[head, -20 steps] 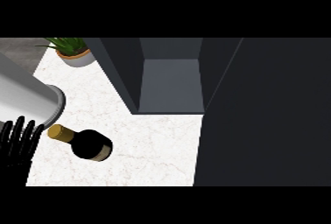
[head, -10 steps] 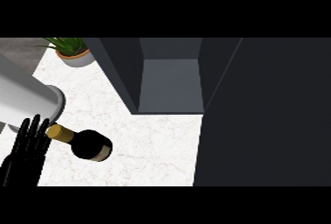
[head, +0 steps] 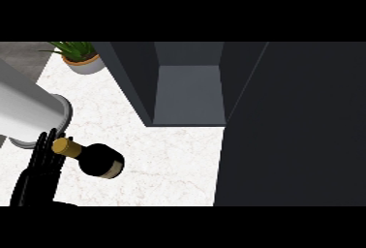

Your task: Pick up the wine, place it into the cabinet and close the cabinet

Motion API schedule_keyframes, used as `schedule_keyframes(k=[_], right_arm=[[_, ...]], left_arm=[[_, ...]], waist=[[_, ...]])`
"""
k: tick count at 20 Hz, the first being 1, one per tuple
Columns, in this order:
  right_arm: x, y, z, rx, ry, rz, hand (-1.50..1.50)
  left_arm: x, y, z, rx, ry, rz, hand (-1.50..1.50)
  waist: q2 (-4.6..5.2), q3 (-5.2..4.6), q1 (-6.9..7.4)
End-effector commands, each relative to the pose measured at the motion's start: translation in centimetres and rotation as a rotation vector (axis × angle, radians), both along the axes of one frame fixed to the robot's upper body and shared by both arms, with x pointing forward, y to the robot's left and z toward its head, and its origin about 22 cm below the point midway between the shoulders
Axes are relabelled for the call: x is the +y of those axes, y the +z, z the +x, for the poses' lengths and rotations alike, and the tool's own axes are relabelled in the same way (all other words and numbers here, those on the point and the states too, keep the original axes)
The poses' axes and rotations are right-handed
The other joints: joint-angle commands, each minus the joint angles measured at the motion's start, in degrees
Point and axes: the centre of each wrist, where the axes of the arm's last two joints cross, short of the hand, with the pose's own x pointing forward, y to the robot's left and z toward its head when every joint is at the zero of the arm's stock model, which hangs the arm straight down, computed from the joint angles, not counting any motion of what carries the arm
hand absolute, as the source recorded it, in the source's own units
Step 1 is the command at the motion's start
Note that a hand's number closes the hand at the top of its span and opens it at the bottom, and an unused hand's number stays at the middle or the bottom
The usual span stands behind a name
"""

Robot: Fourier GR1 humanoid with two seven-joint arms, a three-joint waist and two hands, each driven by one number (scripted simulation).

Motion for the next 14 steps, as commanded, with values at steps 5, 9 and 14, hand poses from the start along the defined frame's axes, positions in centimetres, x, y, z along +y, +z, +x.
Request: schedule_keyframes(k=[5, 9, 14], right_arm=[[-0.2, 1.4, -2.3, -0.052, 0.055, 0.041, -1.5], [0.4, 1.5, -2.4, -0.034, 0.046, 0.035, -1.5], [-0.4, 1.3, -2.1, -0.05, 0.041, 0.031, -1.5]], left_arm=[[0.3, -3.3, 0.2, 0.002, 0.005, -0.008, -1.5], [0.6, -2.3, 2.3, 0.029, 0.004, 0.0, -1.5], [-2.1, -3.4, 1.0, 0.035, -0.041, -0.029, -1.5]], waist=[[0.04, -0.01, 0.02], [0.03, -0.02, 0.02], [0.0, 0.02, 0.23]])
